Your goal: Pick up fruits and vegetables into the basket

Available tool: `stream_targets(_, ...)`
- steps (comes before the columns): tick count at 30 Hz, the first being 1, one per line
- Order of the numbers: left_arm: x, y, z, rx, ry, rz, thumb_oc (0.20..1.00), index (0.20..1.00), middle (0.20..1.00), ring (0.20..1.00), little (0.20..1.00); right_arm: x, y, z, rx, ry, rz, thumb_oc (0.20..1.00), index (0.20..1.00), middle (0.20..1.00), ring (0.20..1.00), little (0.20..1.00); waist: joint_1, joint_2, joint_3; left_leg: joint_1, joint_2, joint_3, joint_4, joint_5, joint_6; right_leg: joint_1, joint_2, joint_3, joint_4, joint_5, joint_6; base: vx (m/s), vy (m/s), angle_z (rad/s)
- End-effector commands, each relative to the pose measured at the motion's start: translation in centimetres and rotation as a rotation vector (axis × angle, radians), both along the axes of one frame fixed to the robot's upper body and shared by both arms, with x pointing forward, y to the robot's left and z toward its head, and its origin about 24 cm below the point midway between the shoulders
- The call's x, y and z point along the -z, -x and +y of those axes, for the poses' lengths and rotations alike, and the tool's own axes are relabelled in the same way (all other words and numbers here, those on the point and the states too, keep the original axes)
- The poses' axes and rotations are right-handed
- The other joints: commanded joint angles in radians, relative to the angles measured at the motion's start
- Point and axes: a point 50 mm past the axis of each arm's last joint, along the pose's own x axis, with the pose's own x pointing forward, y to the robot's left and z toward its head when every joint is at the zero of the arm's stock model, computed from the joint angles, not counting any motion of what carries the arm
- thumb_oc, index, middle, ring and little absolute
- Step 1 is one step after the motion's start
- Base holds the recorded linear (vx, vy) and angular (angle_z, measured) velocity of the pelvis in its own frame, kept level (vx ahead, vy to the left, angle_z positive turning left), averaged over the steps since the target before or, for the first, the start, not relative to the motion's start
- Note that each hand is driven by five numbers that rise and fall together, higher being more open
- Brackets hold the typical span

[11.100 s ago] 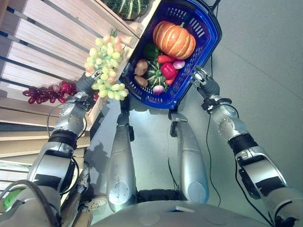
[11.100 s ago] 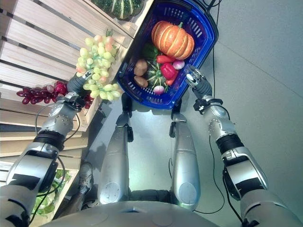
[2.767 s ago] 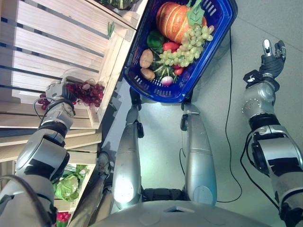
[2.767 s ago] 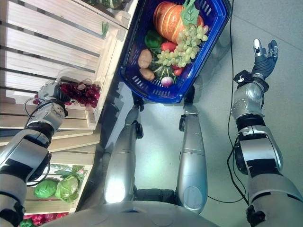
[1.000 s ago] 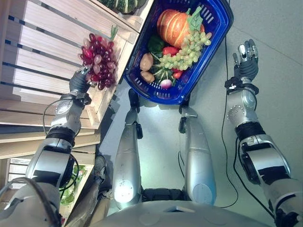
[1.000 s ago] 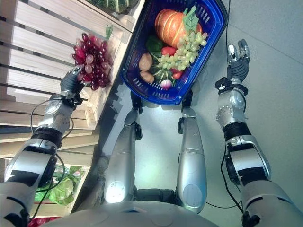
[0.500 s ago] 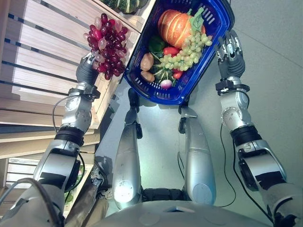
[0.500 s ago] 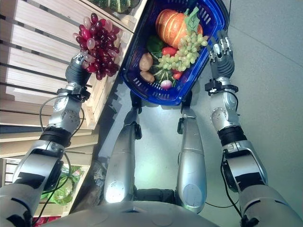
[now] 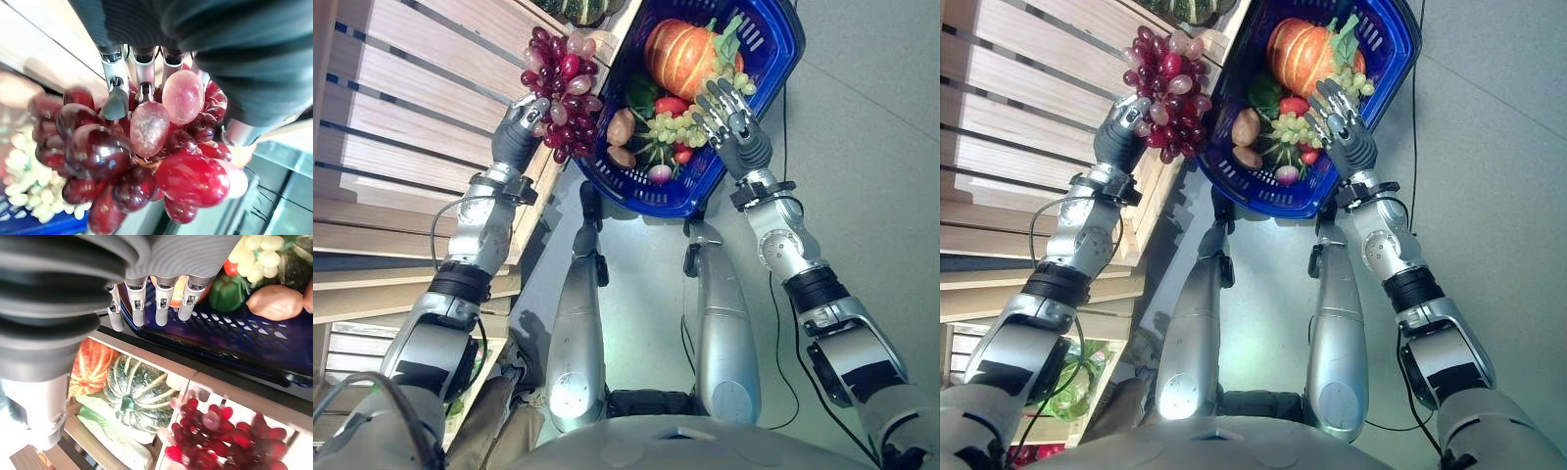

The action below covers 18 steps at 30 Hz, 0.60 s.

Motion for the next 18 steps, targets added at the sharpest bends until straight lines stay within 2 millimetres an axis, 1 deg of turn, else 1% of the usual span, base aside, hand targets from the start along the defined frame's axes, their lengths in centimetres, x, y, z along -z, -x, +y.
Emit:
stream_targets(1,-4.3,1.3,-1.6,0.11,-0.072,-0.246,0.2,0.2,0.2,0.2,0.2,-1.3,1.1,1.5,-0.098,-0.035,-0.079,1.0,1.0,1.0,1.0,1.0,0.0,-0.033,-0.041,-0.012,-0.092,0.06,0.063,-0.082,0.082,0.071,0.052,-0.054,-0.072,0.011,-0.006,0.0,0.0,0.0)
stream_targets(4,-5.0,1.7,-2.2,0.151,-0.081,-0.279,0.2,0.2,0.2,0.2,0.2,-1.5,1.2,1.8,-0.117,-0.03,-0.083,1.0,1.0,1.0,1.0,1.0,0.001,-0.034,-0.041,-0.01,-0.092,0.06,0.066,-0.082,0.082,0.074,0.049,-0.055,-0.072,0.013,-0.005,0.0,0.0,0.0)
stream_targets(12,-6.0,2.8,-3.9,0.282,-0.14,-0.349,0.2,0.2,0.2,0.2,0.2,-1.7,1.3,2.4,-0.15,-0.023,-0.078,1.0,1.0,1.0,1.0,1.0,0.006,-0.034,-0.041,-0.009,-0.094,0.056,0.064,-0.079,0.083,0.078,0.048,-0.056,-0.078,0.018,-0.006,0.0,0.0,0.0)
stream_targets(18,-6.8,3.5,-4.9,0.358,-0.178,-0.385,0.2,0.2,0.2,0.2,0.2,-1.3,1.4,2.7,-0.189,-0.034,-0.055,1.0,1.0,1.0,1.0,1.0,0.007,-0.035,-0.041,-0.008,-0.093,0.057,0.063,-0.079,0.085,0.08,0.047,-0.056,-0.081,0.021,-0.005,0.0,0.0,0.0)
